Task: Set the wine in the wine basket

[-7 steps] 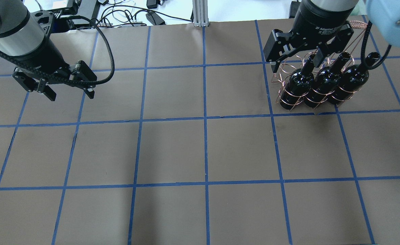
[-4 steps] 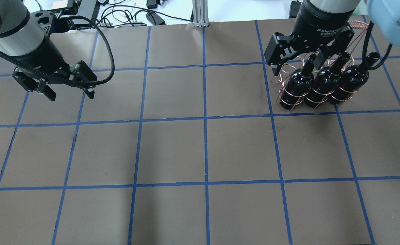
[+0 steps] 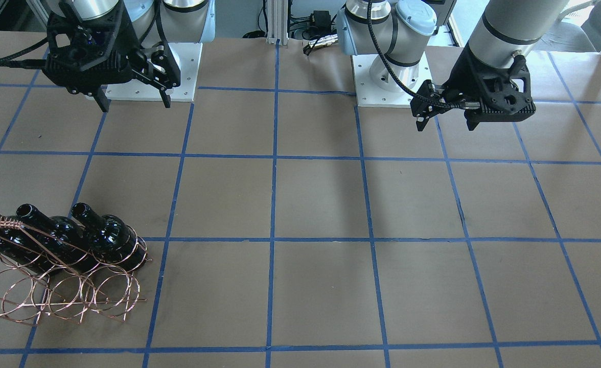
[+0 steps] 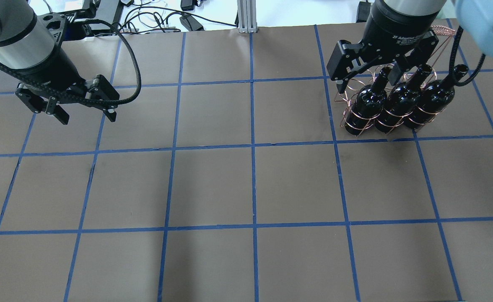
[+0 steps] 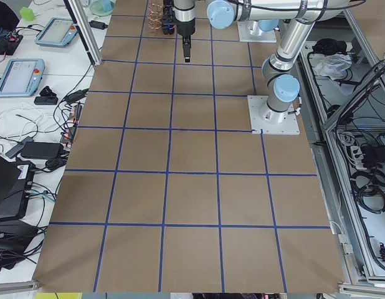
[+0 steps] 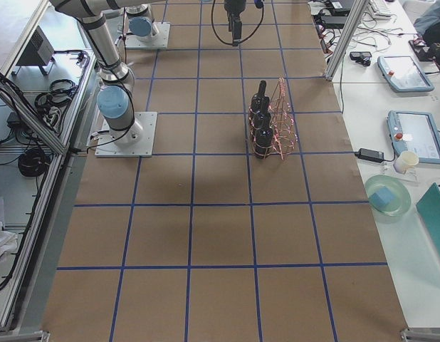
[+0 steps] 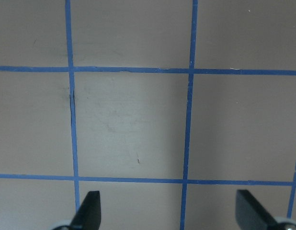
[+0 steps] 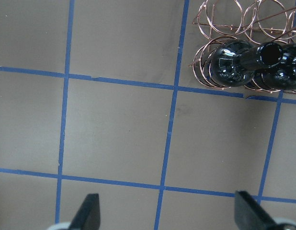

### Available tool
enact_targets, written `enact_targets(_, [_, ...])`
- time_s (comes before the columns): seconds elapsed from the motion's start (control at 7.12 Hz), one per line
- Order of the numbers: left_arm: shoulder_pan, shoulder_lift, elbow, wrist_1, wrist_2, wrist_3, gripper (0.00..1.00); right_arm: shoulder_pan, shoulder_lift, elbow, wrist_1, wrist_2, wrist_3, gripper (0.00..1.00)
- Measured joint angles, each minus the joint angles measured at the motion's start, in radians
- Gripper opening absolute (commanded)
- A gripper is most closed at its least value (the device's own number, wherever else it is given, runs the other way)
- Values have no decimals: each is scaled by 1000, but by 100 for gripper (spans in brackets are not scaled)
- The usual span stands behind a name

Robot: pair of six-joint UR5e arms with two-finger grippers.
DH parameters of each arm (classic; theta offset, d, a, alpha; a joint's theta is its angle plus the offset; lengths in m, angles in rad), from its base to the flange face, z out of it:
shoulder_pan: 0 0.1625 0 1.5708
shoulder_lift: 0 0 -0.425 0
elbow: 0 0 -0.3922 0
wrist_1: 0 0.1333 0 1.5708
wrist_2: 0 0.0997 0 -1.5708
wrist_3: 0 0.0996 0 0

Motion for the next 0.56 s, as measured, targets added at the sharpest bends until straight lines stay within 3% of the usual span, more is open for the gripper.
enact_targets(0.56, [1,1,0,0,0,0,100,-21,-1,0,-11,4,-81,99])
